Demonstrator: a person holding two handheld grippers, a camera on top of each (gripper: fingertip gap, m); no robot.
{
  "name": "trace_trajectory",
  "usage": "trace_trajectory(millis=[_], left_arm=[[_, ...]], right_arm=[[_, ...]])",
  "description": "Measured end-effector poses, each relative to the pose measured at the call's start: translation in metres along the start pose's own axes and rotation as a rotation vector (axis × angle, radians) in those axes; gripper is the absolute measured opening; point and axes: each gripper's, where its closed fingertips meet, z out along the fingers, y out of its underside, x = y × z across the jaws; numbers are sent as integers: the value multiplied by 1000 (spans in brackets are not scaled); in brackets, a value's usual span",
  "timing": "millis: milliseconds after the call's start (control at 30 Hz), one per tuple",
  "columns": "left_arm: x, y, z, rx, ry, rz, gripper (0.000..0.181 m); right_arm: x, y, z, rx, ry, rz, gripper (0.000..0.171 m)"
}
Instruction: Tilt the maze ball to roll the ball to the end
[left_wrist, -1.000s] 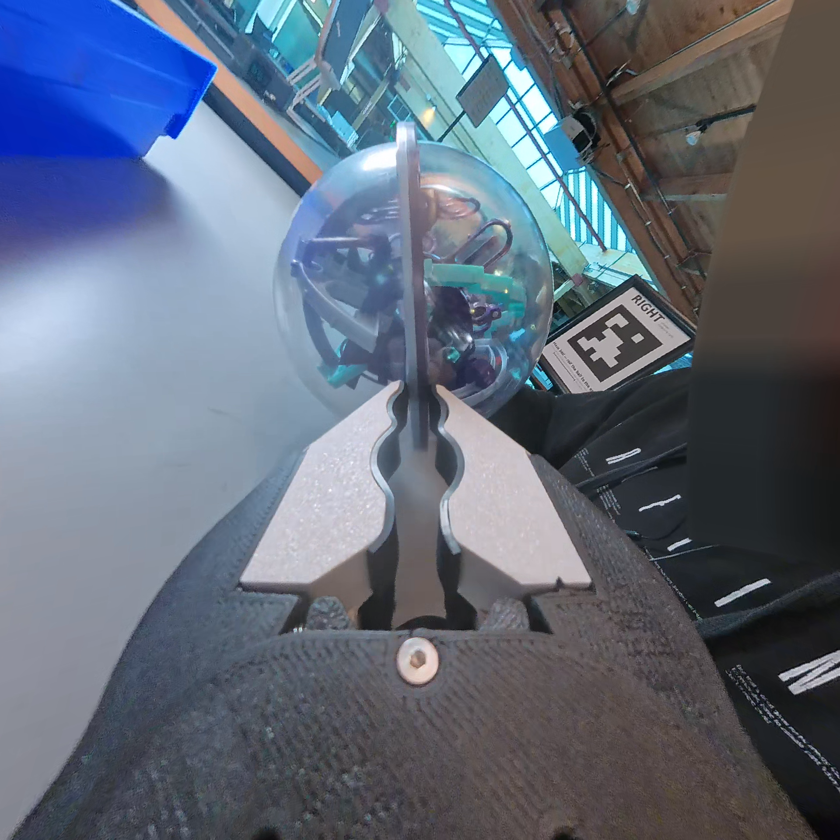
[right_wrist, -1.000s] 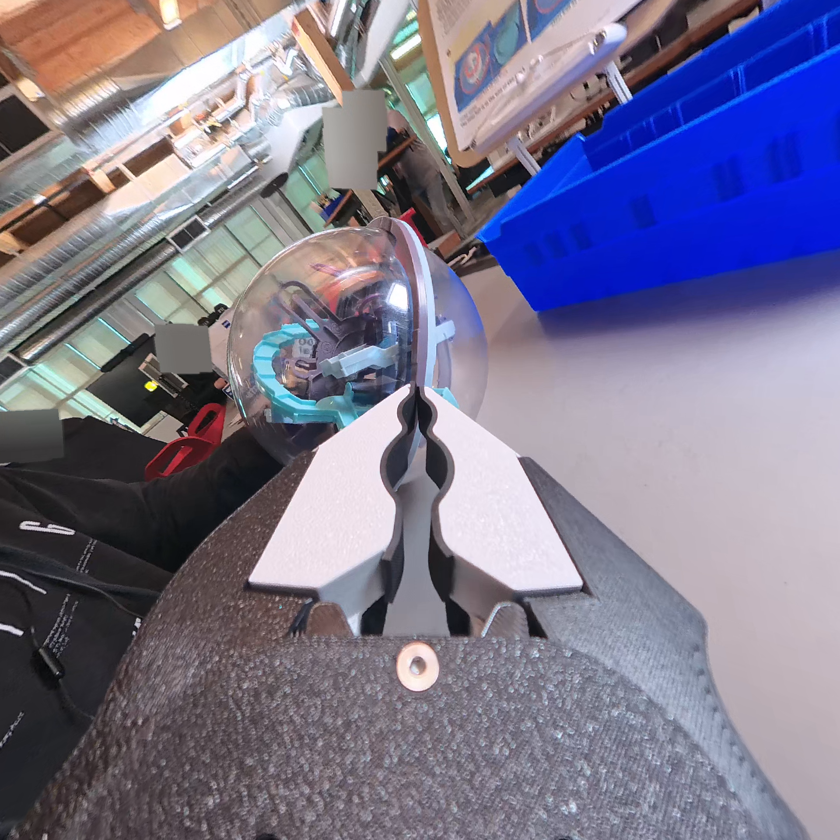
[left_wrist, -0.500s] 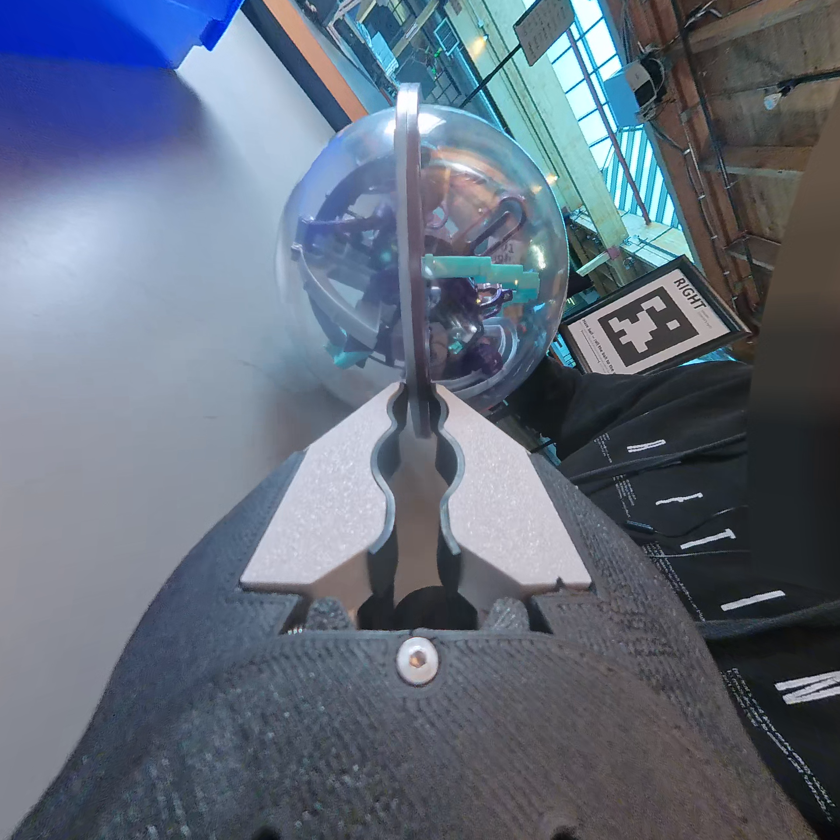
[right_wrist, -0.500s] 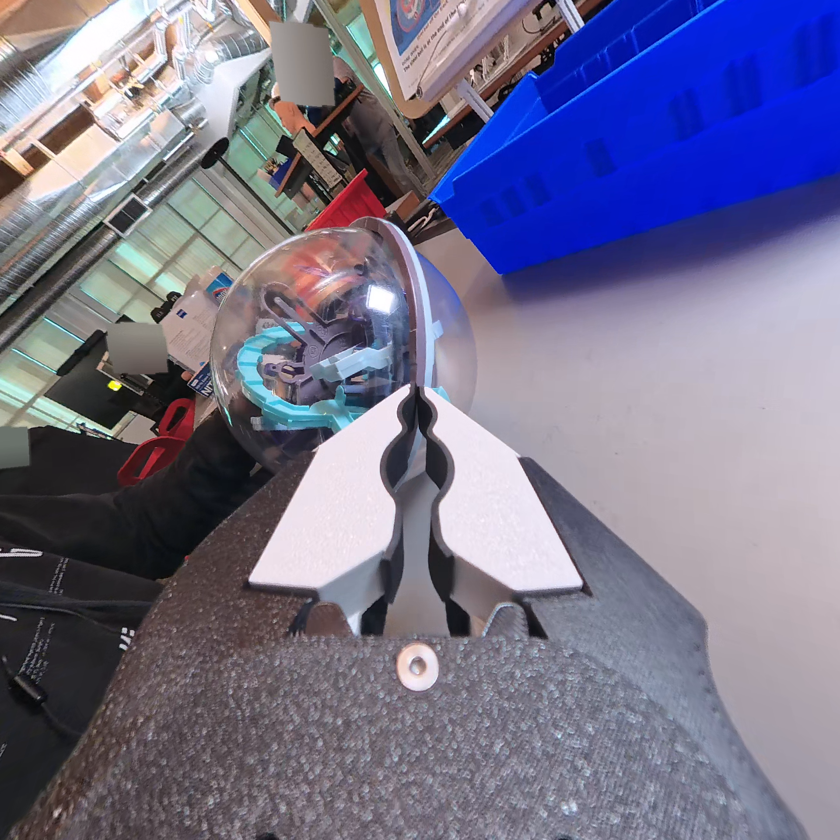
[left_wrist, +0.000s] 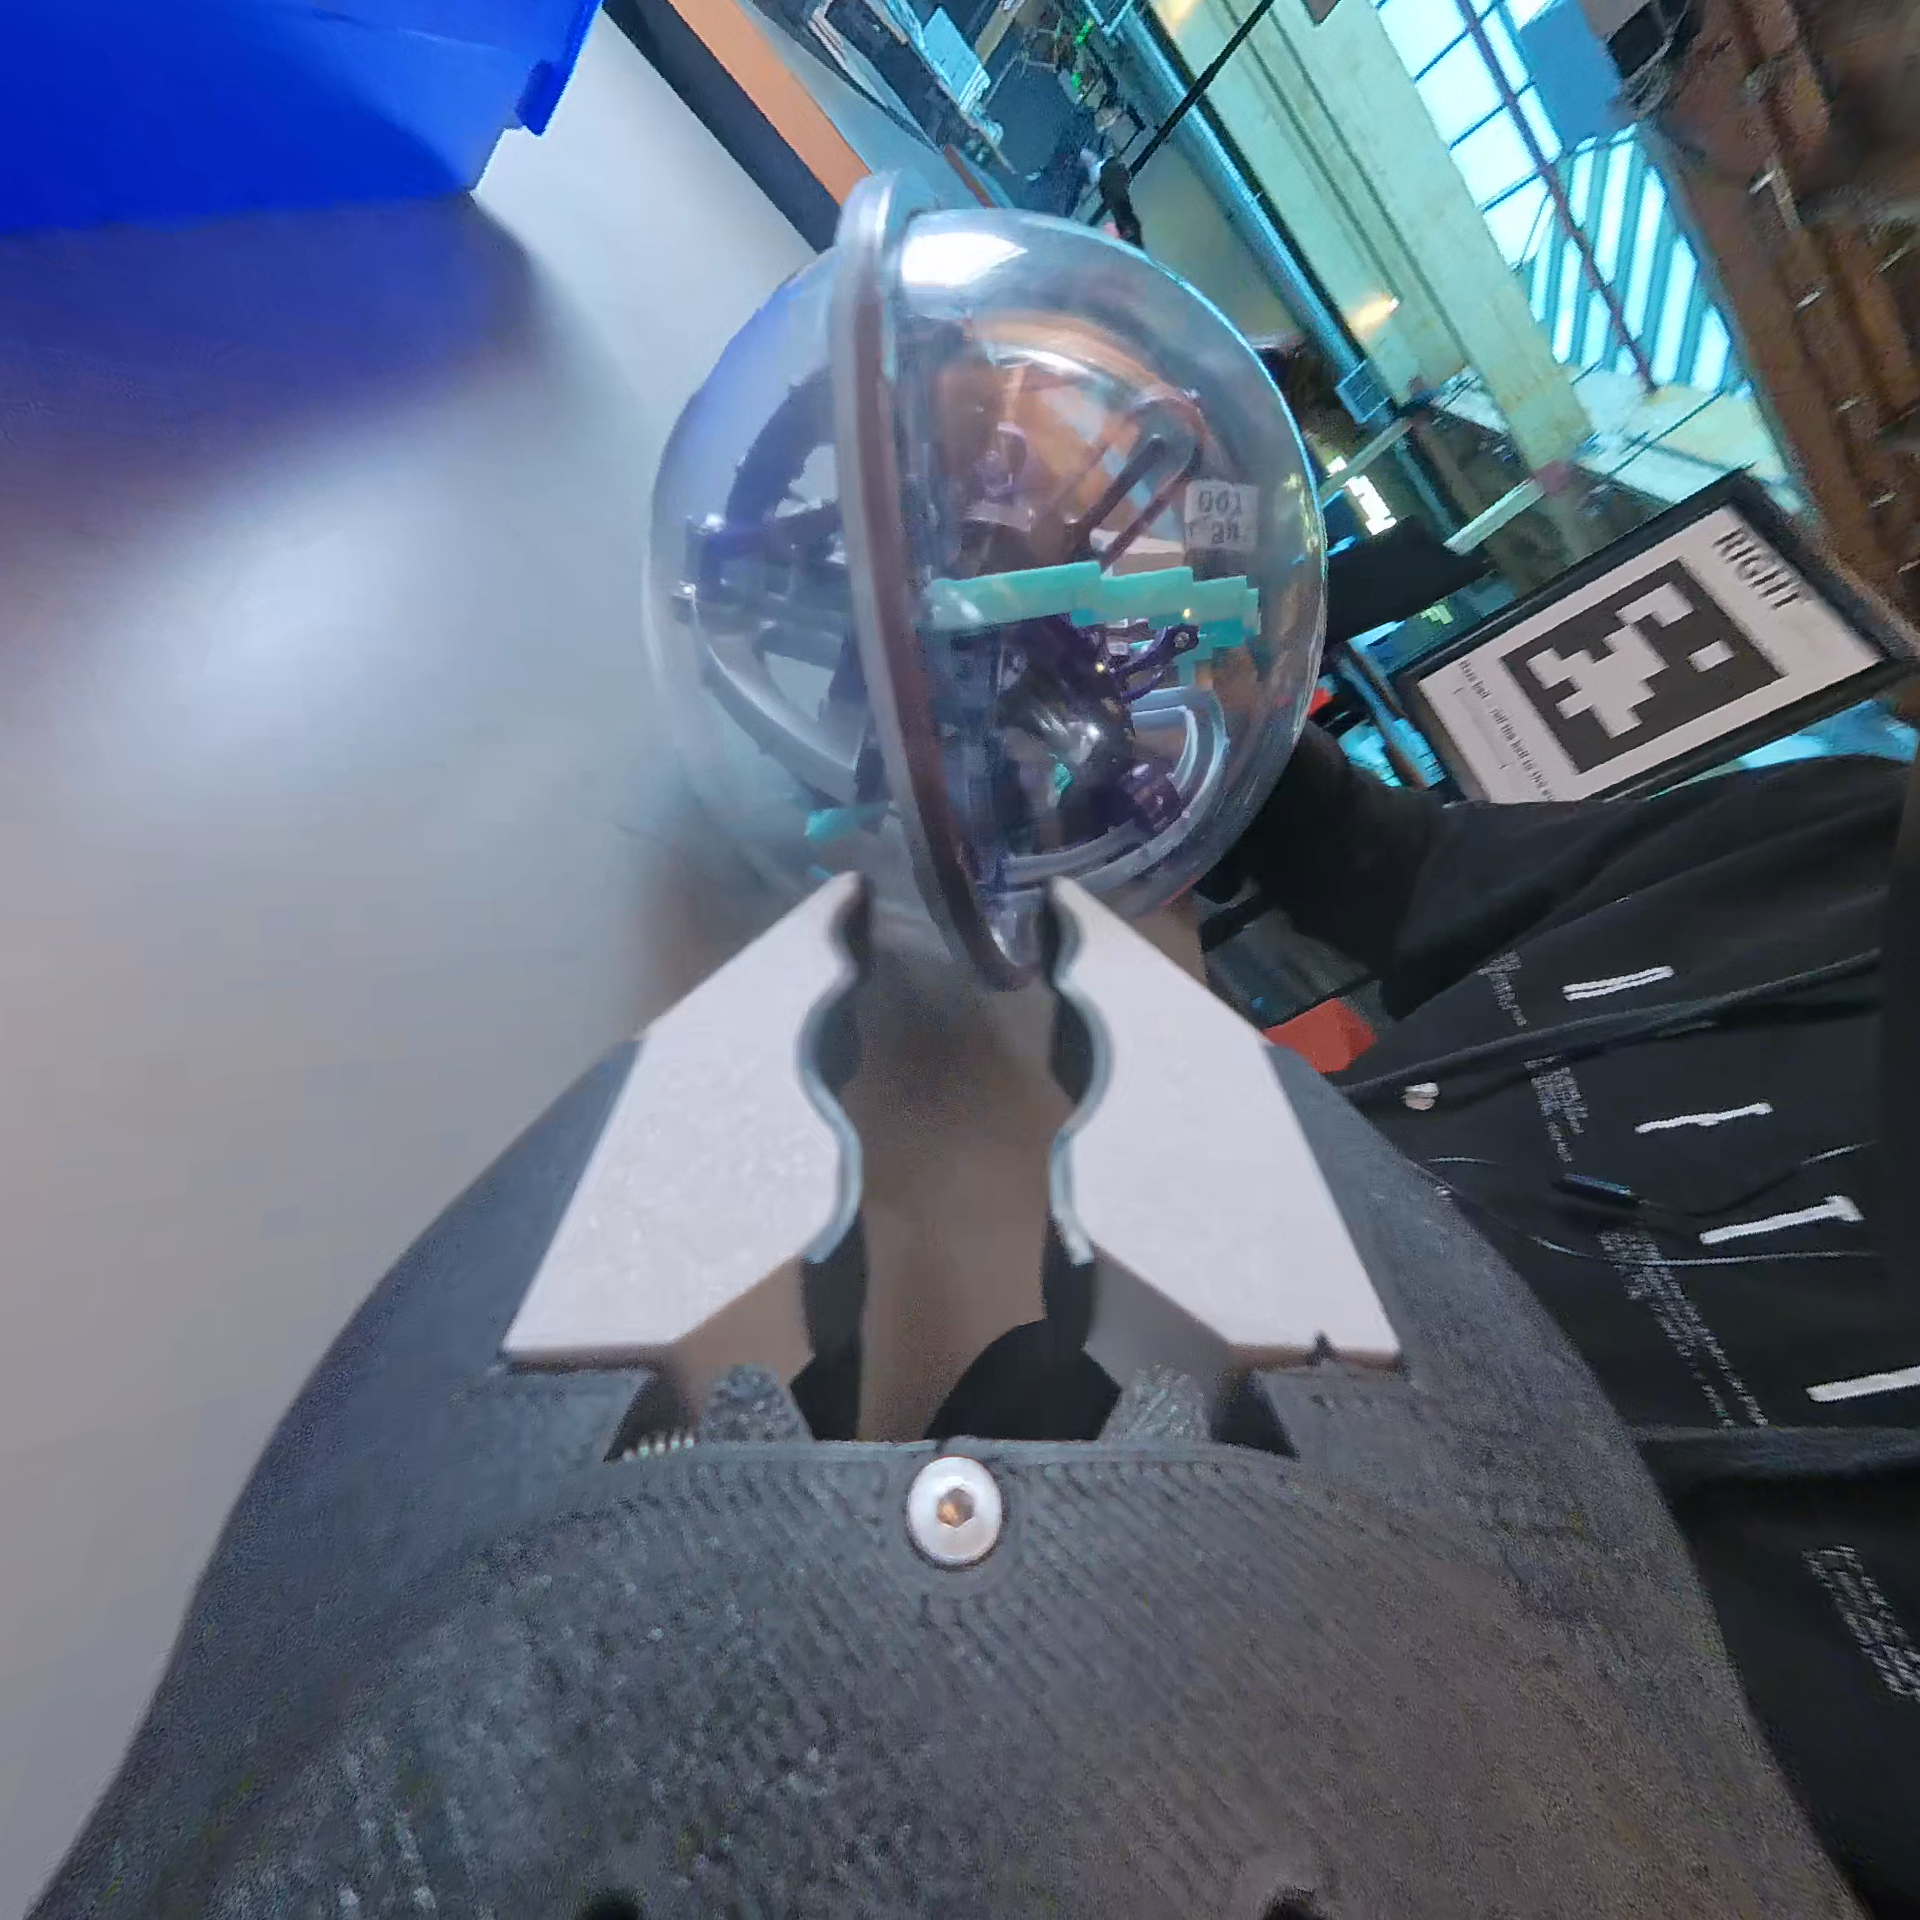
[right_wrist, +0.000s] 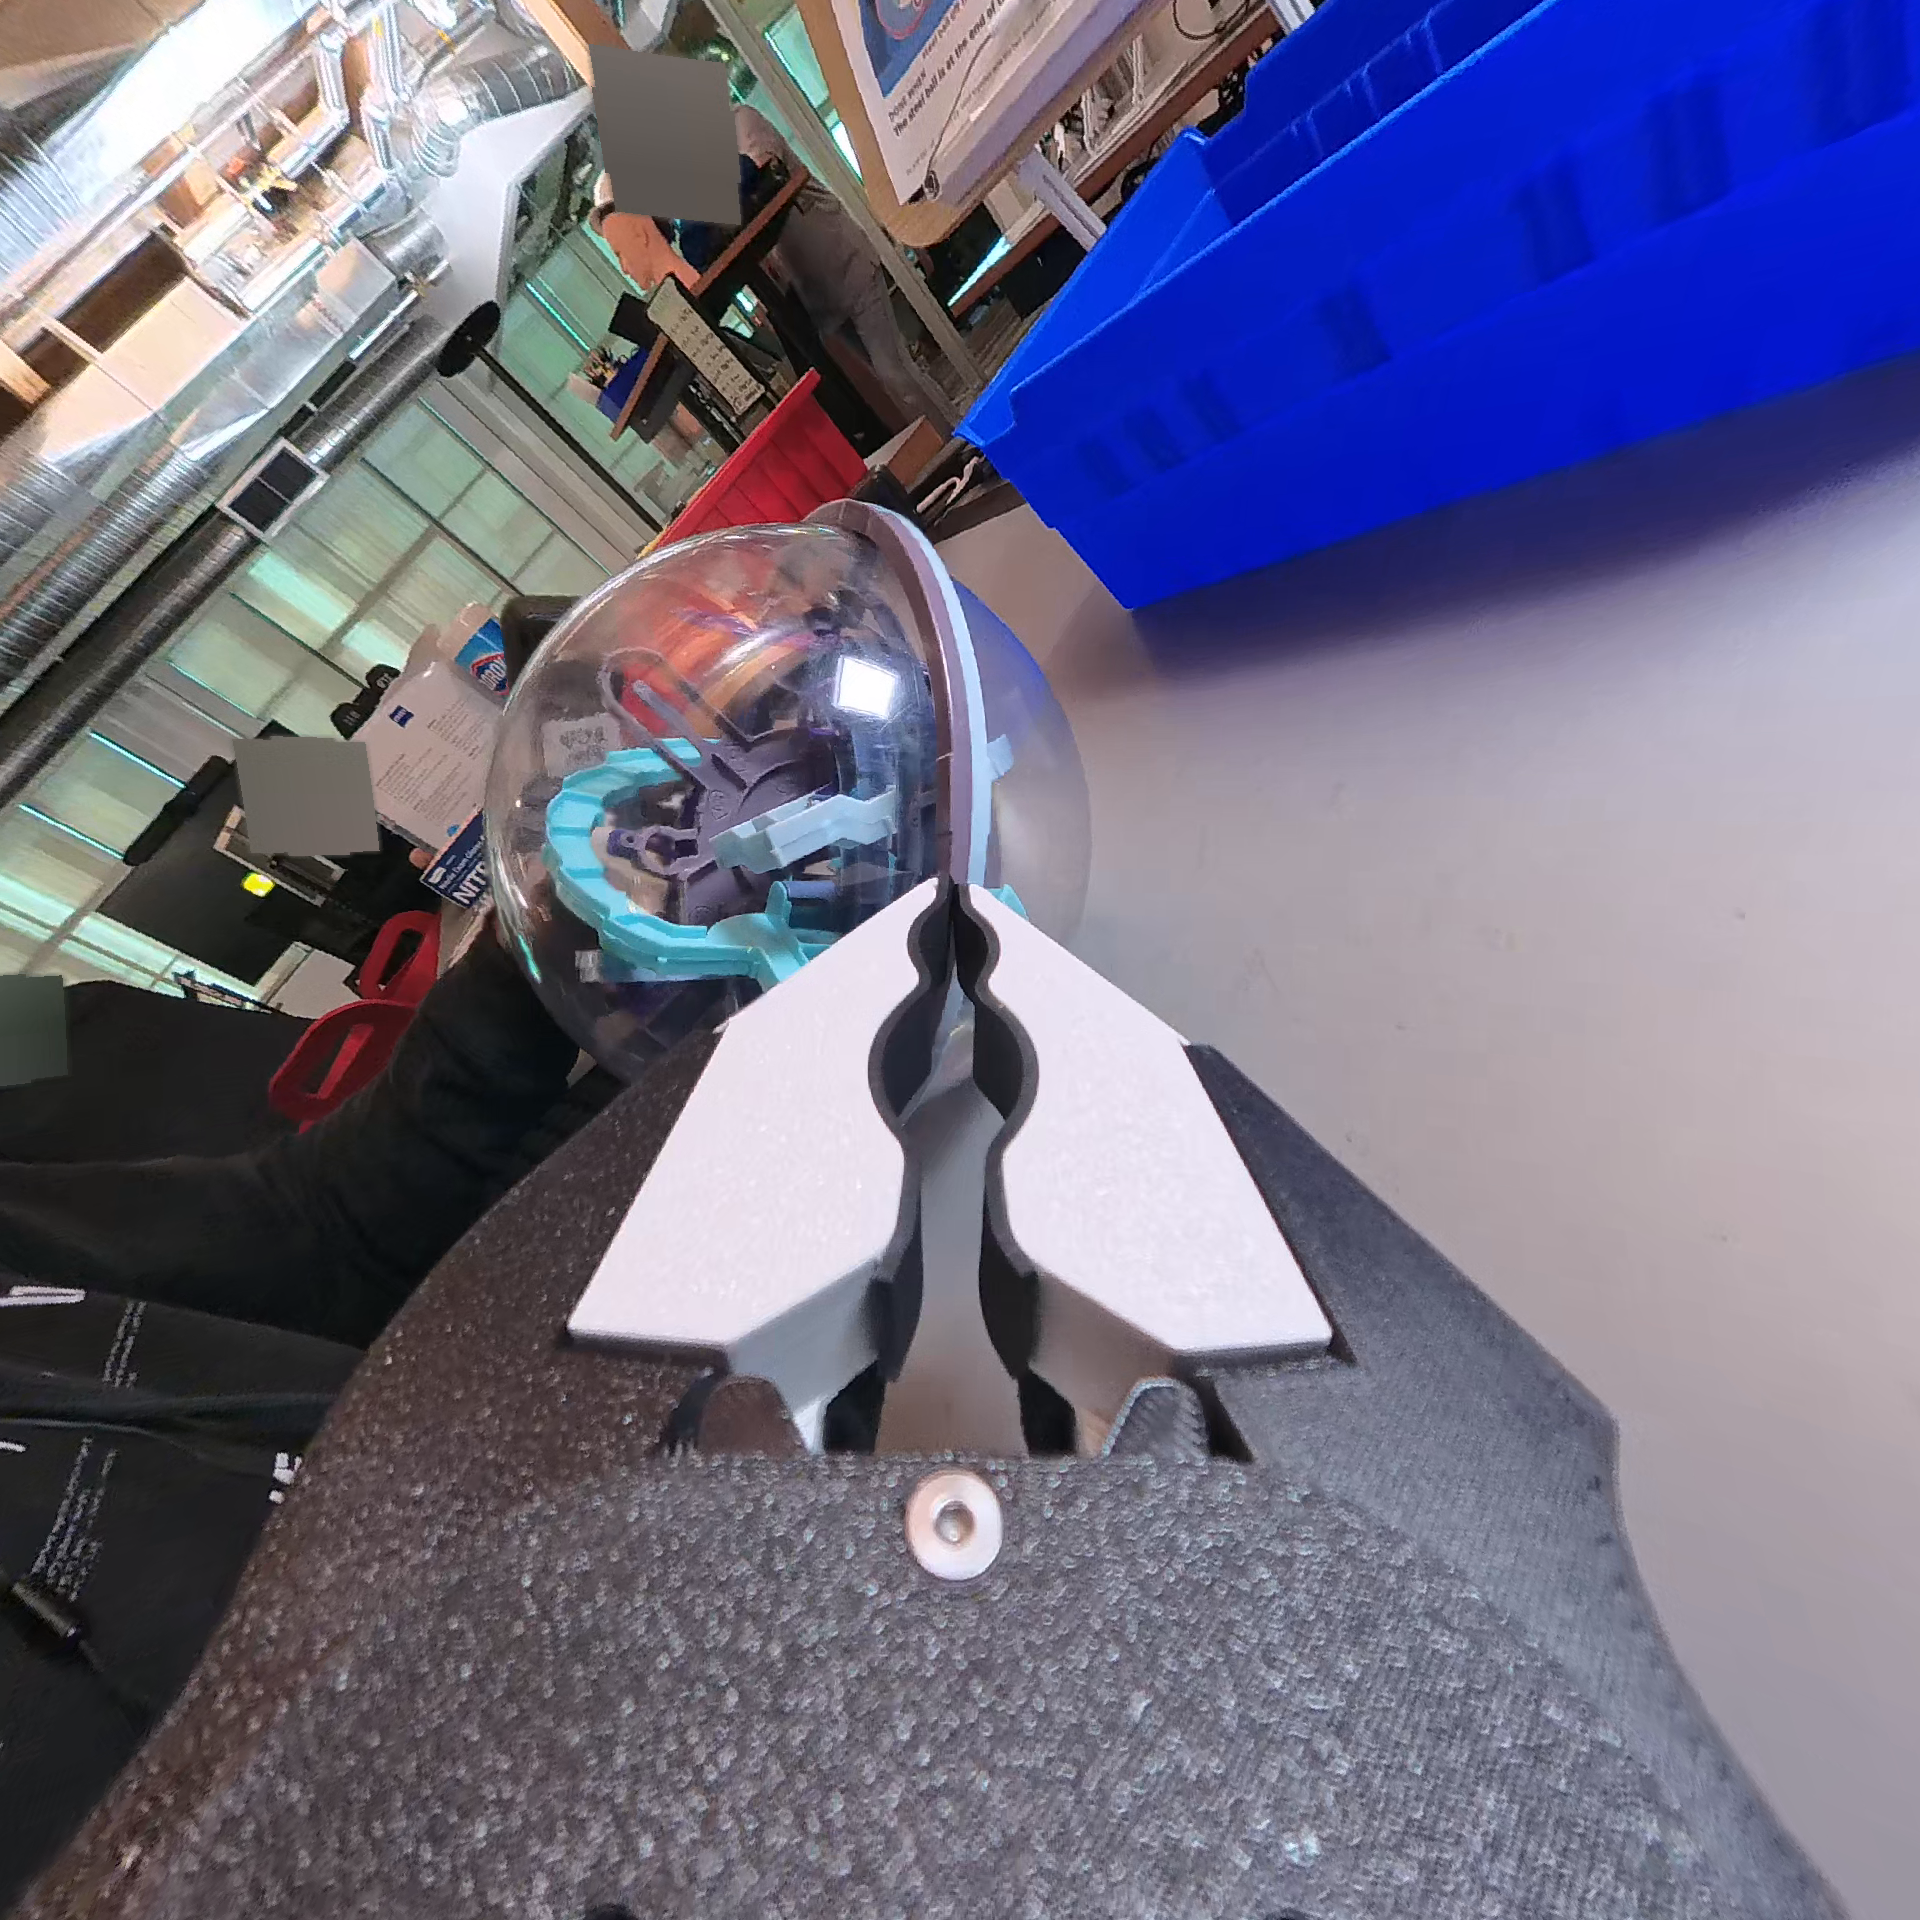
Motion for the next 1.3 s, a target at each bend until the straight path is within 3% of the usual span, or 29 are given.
trace_trajectory(millis=[100,200,233,367,467,533,700,867,967,1300], left_arm=[[-1,-6,3,-5,-98,150,93],[-4,-16,9,-41,-252,423,137],[0,-21,13,-51,-266,505,144],[20,-46,34,-55,-199,723,146],[27,-54,46,-109,-117,815,137],[23,-55,51,-161,-99,857,134],[19,-63,59,-176,-62,820,132],[8,-78,69,-177,-71,679,130],[-1,-89,74,-166,-82,559,129],[-20,-103,73,-124,-58,255,127]], right_arm=[[-1,-1,1,2,0,-10,0],[-1,-1,2,0,1,-19,0],[-1,-1,3,0,1,-25,0],[-3,-4,5,15,6,-79,0],[-7,-10,1,47,38,-221,7],[-12,-13,-6,59,77,-370,25],[-38,3,-9,-9,161,-793,90],[-37,15,14,-94,219,-1091,118],[-29,13,29,-126,249,-1128,124],[-17,-4,49,-116,277,-1124,117]])
